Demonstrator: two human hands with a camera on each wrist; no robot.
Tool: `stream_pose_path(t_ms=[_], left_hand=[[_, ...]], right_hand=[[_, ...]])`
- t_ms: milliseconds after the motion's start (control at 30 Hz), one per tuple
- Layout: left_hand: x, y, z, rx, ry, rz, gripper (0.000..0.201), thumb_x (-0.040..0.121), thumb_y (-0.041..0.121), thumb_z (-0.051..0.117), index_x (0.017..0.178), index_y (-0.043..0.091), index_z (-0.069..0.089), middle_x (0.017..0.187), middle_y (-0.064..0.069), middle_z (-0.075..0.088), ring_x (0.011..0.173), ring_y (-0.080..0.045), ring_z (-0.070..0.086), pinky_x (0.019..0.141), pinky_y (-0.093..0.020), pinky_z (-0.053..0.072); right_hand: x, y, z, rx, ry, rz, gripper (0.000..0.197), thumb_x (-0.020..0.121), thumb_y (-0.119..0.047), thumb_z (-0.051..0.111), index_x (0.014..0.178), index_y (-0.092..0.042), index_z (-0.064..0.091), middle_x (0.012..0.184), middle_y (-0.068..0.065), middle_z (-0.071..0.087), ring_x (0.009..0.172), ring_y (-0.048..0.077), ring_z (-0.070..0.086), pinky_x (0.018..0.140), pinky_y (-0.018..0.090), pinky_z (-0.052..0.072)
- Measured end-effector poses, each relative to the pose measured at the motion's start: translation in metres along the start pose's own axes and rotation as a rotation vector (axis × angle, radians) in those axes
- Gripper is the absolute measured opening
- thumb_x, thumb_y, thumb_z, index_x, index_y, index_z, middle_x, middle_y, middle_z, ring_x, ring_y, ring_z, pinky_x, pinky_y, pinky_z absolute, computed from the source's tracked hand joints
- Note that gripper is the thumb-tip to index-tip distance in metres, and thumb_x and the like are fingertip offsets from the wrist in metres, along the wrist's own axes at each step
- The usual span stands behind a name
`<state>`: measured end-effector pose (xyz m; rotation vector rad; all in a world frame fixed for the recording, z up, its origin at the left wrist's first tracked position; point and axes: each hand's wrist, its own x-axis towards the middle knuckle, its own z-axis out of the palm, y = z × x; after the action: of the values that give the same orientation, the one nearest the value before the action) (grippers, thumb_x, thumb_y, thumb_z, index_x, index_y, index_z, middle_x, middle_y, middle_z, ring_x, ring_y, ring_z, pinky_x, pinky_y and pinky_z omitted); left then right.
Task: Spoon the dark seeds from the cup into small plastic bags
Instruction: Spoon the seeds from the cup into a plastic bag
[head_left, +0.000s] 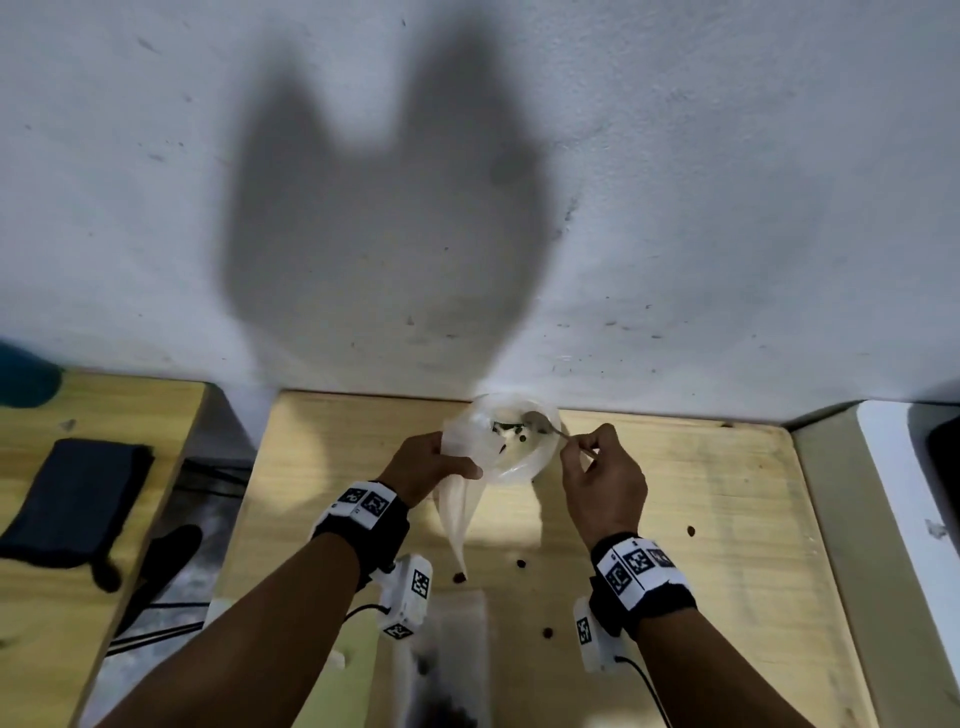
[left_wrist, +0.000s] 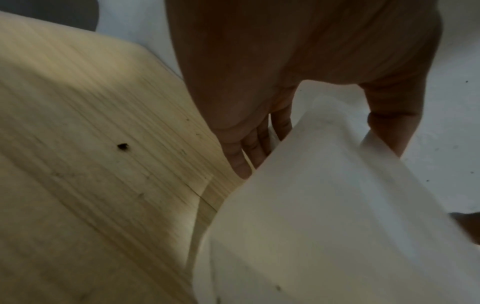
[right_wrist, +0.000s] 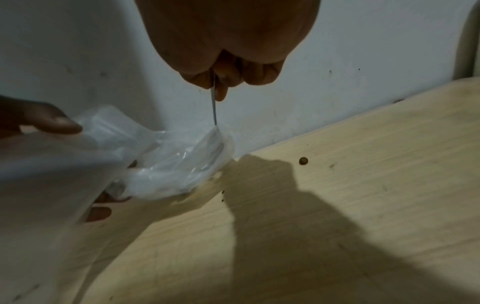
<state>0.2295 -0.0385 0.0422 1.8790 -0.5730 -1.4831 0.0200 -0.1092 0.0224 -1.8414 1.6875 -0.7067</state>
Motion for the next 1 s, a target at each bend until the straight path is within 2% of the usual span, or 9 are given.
stream_pose_path(t_ms=[100,167,433,567,667,767,833,933,1000], left_hand=[[0.001,-0.002,0.0,0.001,-0.034,-0.008,0.05,0.051,0.011,0.084,0.1,0.009,0.073,0.098,-0.008,0.072,0.092,-0.024,0.064,0.075,-0.03,0.051],[0.001,-0.004,0.001,0.034,-0.05,0.001,0.05,0.052,0.011,0.083,0.101,0.009,0.072,0.099,-0.006,0.072,0.094,-0.023,0.064,0.073,-0.028,0.05],[0.001,-0.006,0.006,0.161,-0.019,0.029,0.079,0.034,0.041,0.079,0.109,0.018,0.069,0.105,0.0,0.07,0.094,-0.014,0.062,0.069,-0.026,0.047],[0.004,-0.01,0.009,0.268,-0.035,0.025,0.089,0.037,0.047,0.08,0.12,0.018,0.061,0.116,0.001,0.064,0.106,-0.017,0.058,0.075,-0.027,0.046],[0.005,-0.012,0.011,0.334,-0.028,0.041,0.09,0.041,0.045,0.082,0.124,0.018,0.058,0.119,0.002,0.062,0.109,-0.017,0.057,0.083,-0.03,0.049],[0.006,-0.013,0.01,0.363,-0.007,0.058,0.08,0.057,0.029,0.085,0.128,0.016,0.052,0.119,0.007,0.055,0.109,-0.014,0.053,0.083,-0.029,0.045],[0.007,-0.015,0.009,0.386,-0.002,0.067,0.082,0.064,0.021,0.085,0.136,0.014,0.046,0.122,0.004,0.051,0.111,-0.015,0.051,0.083,-0.027,0.042],[0.007,-0.017,0.01,0.448,-0.035,0.077,0.086,0.063,0.021,0.085,0.138,0.014,0.045,0.135,-0.002,0.051,0.12,-0.018,0.051,0.086,-0.027,0.044],[0.007,-0.017,0.012,0.479,-0.051,0.076,0.084,0.062,0.023,0.086,0.136,0.016,0.046,0.134,-0.001,0.051,0.12,-0.018,0.051,0.089,-0.03,0.046]], right_hand=[[-0.008,0.008,0.009,0.031,-0.027,0.004,0.017,0.092,-0.024,0.063,0.084,-0.017,0.05,0.057,-0.013,0.049,0.047,0.019,0.044,0.056,0.027,0.034],[-0.013,0.014,0.013,0.081,-0.01,0.032,0.022,0.091,-0.022,0.065,0.08,-0.02,0.047,0.051,-0.015,0.044,0.042,0.014,0.041,0.053,0.027,0.036],[-0.02,0.017,0.008,0.215,0.029,0.162,0.026,0.088,-0.017,0.069,0.074,-0.013,0.048,0.058,-0.014,0.052,0.041,0.011,0.042,0.05,0.027,0.038],[-0.019,0.014,0.015,0.302,0.017,0.252,0.026,0.086,-0.011,0.069,0.072,-0.013,0.047,0.064,-0.011,0.057,0.049,0.002,0.048,0.054,0.022,0.041],[-0.021,0.014,0.021,0.357,0.008,0.315,0.022,0.085,-0.008,0.069,0.073,-0.011,0.051,0.07,-0.004,0.061,0.066,0.005,0.056,0.067,0.026,0.044],[-0.023,0.018,0.019,0.345,0.017,0.344,0.02,0.083,-0.007,0.07,0.073,-0.008,0.052,0.067,-0.002,0.059,0.064,0.009,0.054,0.064,0.027,0.04],[-0.024,0.019,0.017,0.336,0.017,0.351,0.019,0.083,-0.005,0.069,0.073,-0.007,0.052,0.066,0.0,0.058,0.063,0.012,0.053,0.059,0.025,0.04],[-0.029,0.019,0.02,0.34,-0.031,0.39,0.02,0.083,-0.006,0.069,0.072,-0.008,0.052,0.068,0.002,0.059,0.063,0.013,0.053,0.057,0.019,0.039],[-0.029,0.019,0.025,0.375,-0.047,0.451,0.02,0.082,-0.007,0.07,0.071,-0.009,0.053,0.067,0.001,0.058,0.064,0.017,0.054,0.059,0.025,0.041]])
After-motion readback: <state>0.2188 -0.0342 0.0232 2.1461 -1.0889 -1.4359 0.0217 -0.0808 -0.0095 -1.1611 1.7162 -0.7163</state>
